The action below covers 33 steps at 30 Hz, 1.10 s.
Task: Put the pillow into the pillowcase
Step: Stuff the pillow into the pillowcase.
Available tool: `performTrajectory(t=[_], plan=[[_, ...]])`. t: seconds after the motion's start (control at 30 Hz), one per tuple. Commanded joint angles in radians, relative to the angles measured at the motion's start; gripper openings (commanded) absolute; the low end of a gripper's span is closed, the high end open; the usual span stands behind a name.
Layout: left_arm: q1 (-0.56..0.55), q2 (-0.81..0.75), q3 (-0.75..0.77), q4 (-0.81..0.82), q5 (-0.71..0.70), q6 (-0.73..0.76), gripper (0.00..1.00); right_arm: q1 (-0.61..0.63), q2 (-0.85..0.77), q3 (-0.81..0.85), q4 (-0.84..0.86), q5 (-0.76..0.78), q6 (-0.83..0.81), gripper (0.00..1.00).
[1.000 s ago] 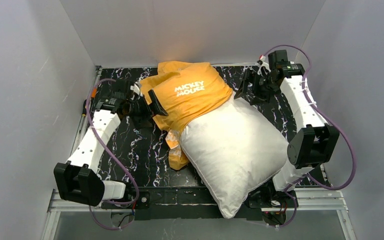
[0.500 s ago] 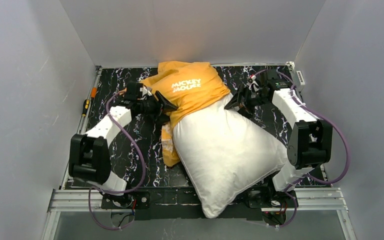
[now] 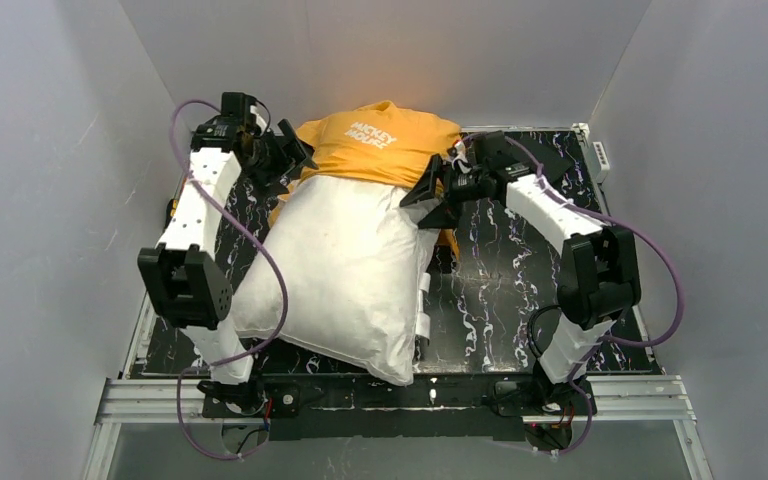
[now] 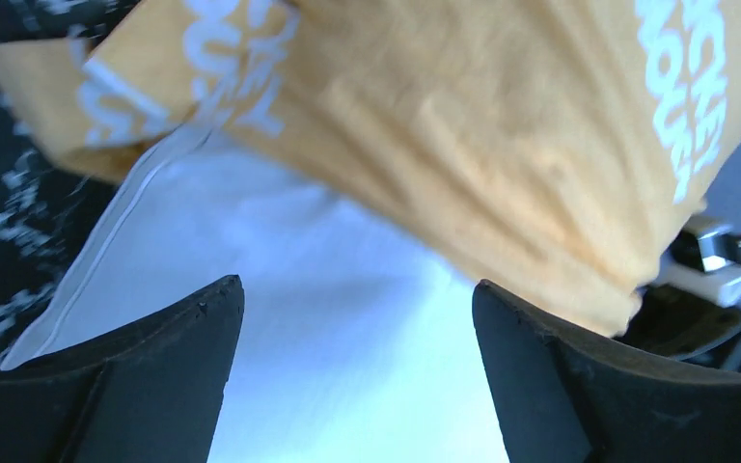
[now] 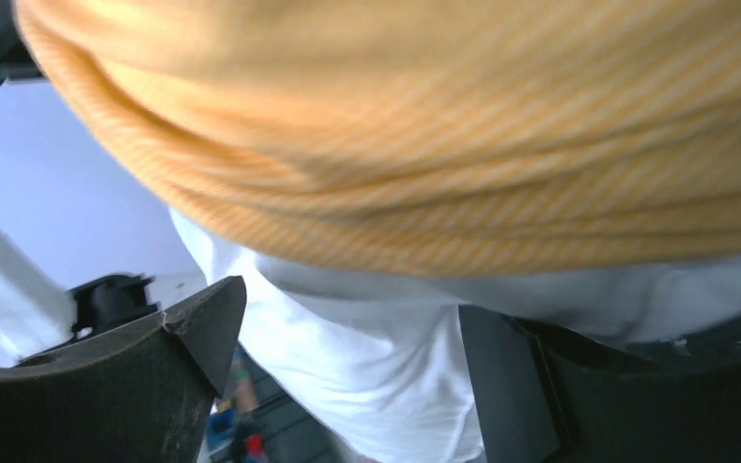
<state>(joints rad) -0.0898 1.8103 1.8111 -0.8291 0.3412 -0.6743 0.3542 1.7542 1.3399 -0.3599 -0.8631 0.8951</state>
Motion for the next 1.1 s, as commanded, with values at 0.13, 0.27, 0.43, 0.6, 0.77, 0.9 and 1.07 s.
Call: performTrajectory(t=[0.13, 0.27, 0.43, 0.6, 0.77, 0.9, 1.07], plan=[[-0.042, -0.36, -0.147, -0.19, -0.083, 0.128, 0.87, -0.108, -0.028, 0.189, -0.492, 0.282, -0.514, 0.93], [-0.18, -0.408, -0.156, -0.191, -0.092, 0.087, 0.88, -0.166, -0.042, 0.149, -0.521, 0.378, -0.593, 0.94], [-0.406, -0.333, -0.085, -0.208, -0.162, 0.073, 0.93, -0.231, -0.016, 0.055, -0.426, 0.317, -0.584, 0.93], [-0.596, -0.161, 0.059, -0.276, -0.246, 0.121, 0.95, -0.227, 0.029, -0.009, -0.257, 0.206, -0.491, 0.88], [-0.685, -0.017, 0.144, -0.37, -0.366, 0.2, 0.98, -0.186, 0.094, -0.047, -0.089, 0.149, -0.418, 0.77], [-0.717, 0.058, 0.139, -0.431, -0.447, 0.254, 0.98, -0.167, 0.185, -0.012, -0.058, 0.15, -0.418, 0.47], [-0.719, 0.099, 0.111, -0.456, -0.461, 0.27, 0.98, -0.166, 0.198, 0.044, -0.13, 0.169, -0.464, 0.08]])
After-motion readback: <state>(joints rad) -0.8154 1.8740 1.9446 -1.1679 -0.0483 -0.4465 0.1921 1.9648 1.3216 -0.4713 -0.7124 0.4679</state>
